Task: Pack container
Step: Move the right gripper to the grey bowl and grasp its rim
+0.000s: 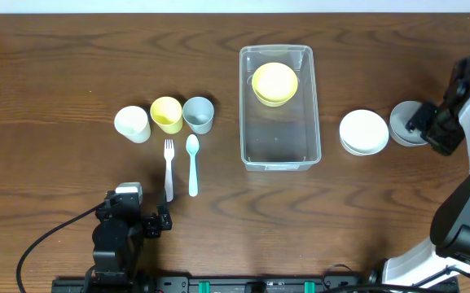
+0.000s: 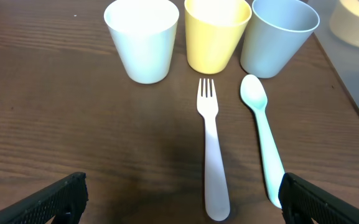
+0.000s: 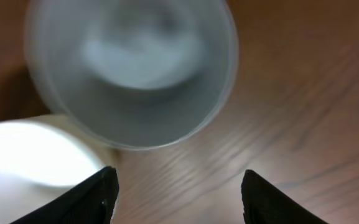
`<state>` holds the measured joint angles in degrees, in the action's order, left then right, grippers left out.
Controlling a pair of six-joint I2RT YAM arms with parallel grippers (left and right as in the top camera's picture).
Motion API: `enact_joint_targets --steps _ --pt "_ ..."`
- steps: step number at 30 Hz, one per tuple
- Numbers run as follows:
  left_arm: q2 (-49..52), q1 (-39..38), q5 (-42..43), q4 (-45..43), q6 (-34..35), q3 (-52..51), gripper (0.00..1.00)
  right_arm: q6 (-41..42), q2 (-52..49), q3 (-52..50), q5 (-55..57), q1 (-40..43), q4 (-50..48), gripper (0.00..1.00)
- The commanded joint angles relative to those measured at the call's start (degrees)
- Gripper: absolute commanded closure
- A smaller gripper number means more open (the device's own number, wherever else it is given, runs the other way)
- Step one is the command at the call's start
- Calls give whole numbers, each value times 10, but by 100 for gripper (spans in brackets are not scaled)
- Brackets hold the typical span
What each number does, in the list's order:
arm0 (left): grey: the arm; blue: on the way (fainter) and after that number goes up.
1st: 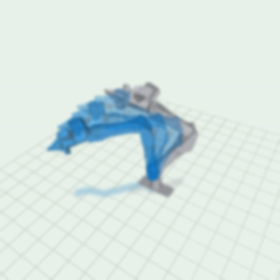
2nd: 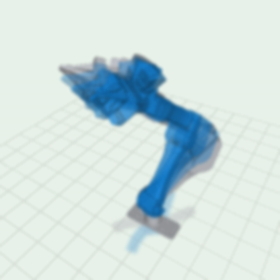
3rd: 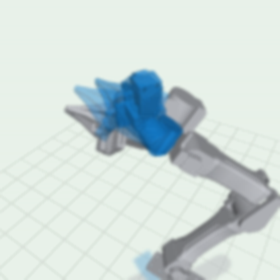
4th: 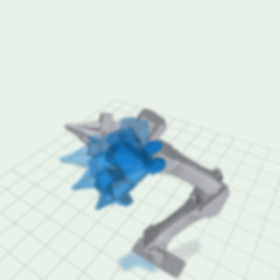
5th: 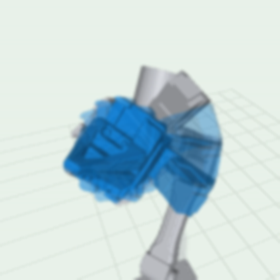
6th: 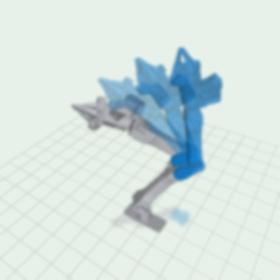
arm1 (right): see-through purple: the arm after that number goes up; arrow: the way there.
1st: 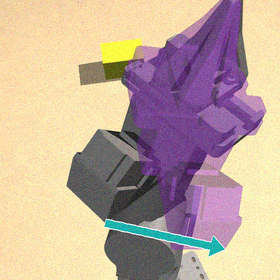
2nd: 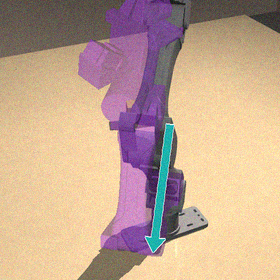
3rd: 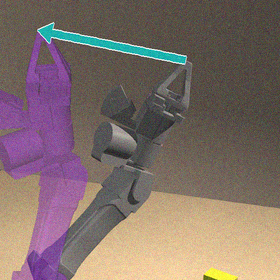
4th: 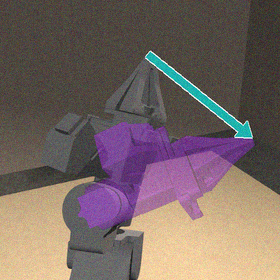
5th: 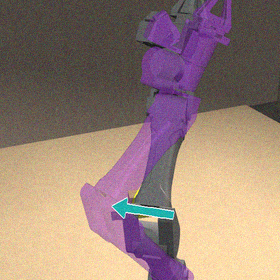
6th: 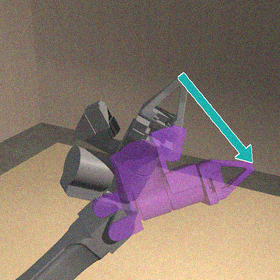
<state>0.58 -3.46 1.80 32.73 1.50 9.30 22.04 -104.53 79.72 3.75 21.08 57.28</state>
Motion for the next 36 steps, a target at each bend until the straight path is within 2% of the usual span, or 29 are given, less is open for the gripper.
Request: enact_joint_targets --steps 1,15,21,23,25,30,36 --pt "-3 3 6 -2 1 -7 2 11 2 -33 6 33 -36 39" --pt "-3 3 6 -2 1 -7 2 11 -45 -45 -12 40 -101 44" --pt "-3 3 6 -2 1 -7 2 10 -67 -45 -14 40 -98 60" --pt "-3 3 6 -2 1 -7 2 10 -61 -41 -12 43 -96 73" --pt "-3 3 6 -2 1 -7 2 11 -47 -37 -12 47 -90 96" --pt "-3 3 6 -2 1 -7 2 24 34 -31 -5 47 -87 99" --pt "-3 3 6 -2 1 -7 2 42 191 -6 -15 13 -87 99"
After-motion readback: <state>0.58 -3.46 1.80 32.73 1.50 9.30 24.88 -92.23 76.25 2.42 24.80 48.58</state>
